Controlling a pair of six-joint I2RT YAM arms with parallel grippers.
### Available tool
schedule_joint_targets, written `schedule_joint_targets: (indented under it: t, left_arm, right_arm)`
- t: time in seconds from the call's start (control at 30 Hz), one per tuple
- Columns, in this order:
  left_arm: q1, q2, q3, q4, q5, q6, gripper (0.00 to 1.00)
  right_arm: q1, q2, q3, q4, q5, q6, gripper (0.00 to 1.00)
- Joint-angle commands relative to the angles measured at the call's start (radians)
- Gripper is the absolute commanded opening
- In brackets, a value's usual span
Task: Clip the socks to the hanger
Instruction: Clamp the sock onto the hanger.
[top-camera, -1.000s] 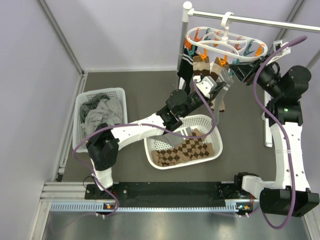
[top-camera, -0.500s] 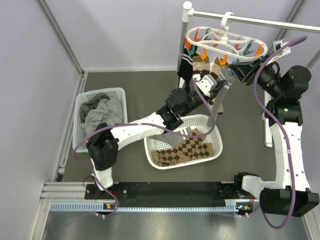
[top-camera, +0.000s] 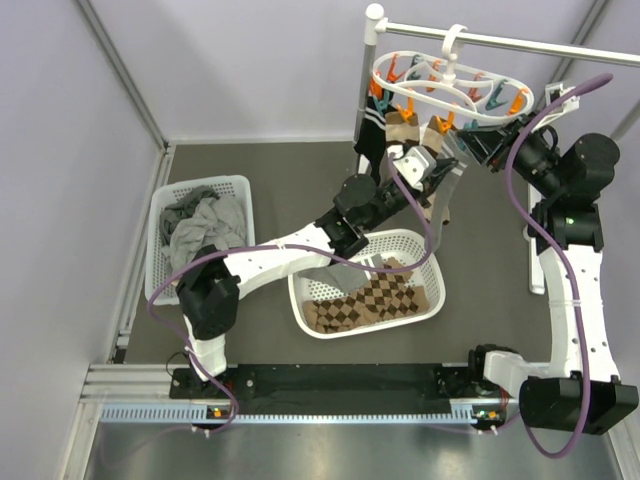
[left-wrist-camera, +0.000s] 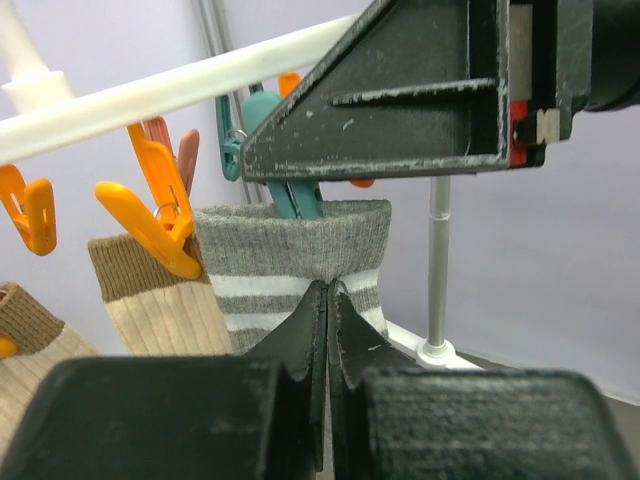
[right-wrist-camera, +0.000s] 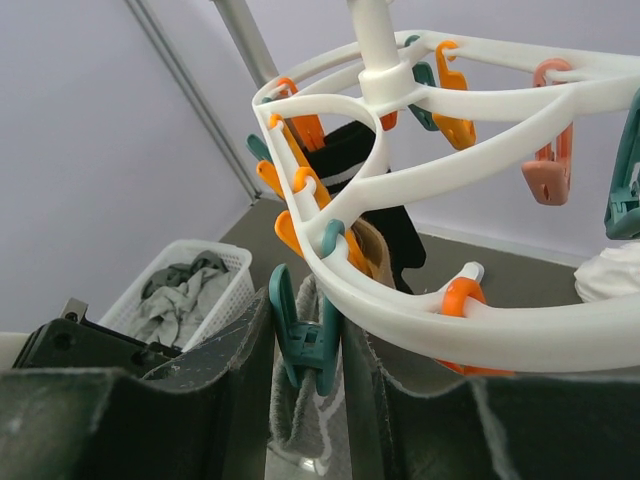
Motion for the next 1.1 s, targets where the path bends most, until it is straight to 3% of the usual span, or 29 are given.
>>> schedule_joint_targets:
  t: [0.0, 0.33, 0.77, 0.93, 1.07]
  left_arm:
    - [0.000, -0.003, 0.057, 0.053, 0.019, -0.010, 0.00]
    - [0.000, -0.003, 0.059, 0.054, 0.012, -0.023, 0.00]
    - [0.000, -0.011, 0.059, 0.059, -0.009, -0.036, 0.00]
    - [0.000, -0.007, 0.062, 0.056, -0.008, -0.036, 0.00]
    - [0.000, -0.013, 0.050, 0.048, -0.012, -0.046, 0.00]
  right_arm:
    - [-0.011, -0.019, -0.009, 0.051, -0.014, 0.011, 0.00]
    - [-0.011, -0.025, -0.002, 0.042, -0.011, 0.009, 0.02]
    - [-0.009, -0.034, 0.063, 0.008, 0.011, -0.014, 0.55]
    - [-0.011, -0.050, 0.093, -0.038, 0.012, -0.029, 0.69]
    - [-0.011, -0.071, 0.146, -0.139, 0.043, -0.100, 0.73]
